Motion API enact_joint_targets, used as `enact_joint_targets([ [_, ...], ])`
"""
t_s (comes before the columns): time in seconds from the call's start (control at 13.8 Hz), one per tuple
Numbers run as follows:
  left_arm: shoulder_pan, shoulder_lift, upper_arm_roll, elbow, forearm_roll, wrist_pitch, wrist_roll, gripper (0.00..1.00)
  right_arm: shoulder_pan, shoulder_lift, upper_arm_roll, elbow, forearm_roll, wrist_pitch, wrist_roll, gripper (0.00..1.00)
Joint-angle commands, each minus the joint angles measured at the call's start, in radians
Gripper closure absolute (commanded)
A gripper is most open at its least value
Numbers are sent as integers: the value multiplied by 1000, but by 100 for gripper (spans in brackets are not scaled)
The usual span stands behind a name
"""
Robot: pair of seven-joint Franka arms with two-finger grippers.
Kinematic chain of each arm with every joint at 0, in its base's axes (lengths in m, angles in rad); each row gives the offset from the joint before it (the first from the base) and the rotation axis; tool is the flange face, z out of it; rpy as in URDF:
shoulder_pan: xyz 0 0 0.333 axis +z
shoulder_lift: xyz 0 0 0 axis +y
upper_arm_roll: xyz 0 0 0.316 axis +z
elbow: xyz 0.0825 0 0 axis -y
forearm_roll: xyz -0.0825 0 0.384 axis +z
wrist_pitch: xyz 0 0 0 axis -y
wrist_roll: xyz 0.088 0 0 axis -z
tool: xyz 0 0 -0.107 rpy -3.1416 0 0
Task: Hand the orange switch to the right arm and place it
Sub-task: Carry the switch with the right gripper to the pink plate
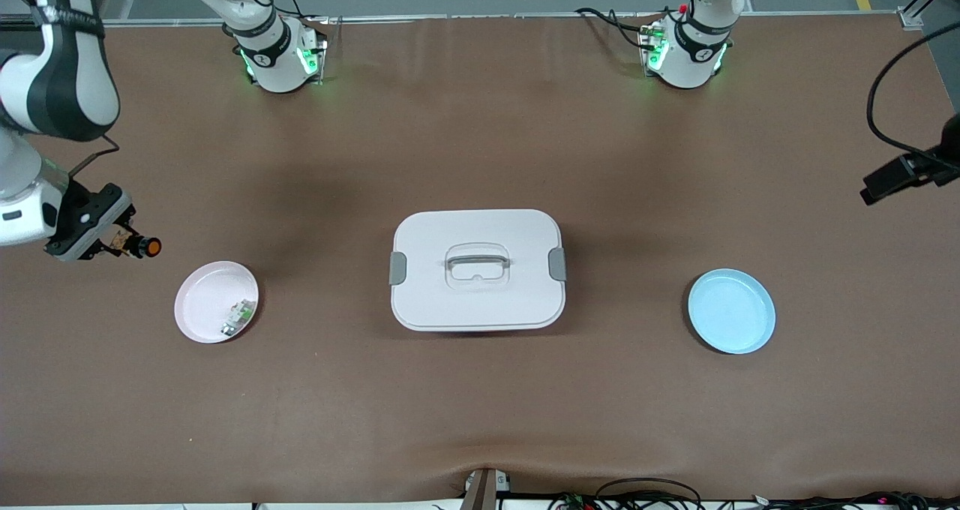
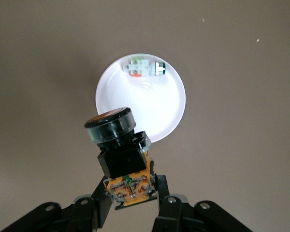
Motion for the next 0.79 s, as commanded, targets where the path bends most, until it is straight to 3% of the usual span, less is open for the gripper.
enact_joint_targets([
  [0.0, -154, -114, 175, -124, -64, 20, 44, 0, -48, 111, 19, 73, -15, 46, -62, 100],
  [0.22, -251, -127, 263, -133, -68, 40, 89, 0, -58, 182, 20, 91, -10, 102, -81, 100],
  [0.72, -252, -105, 251, -135, -68, 75, 92, 0, -24, 364, 22, 160, 1, 193, -81, 100],
])
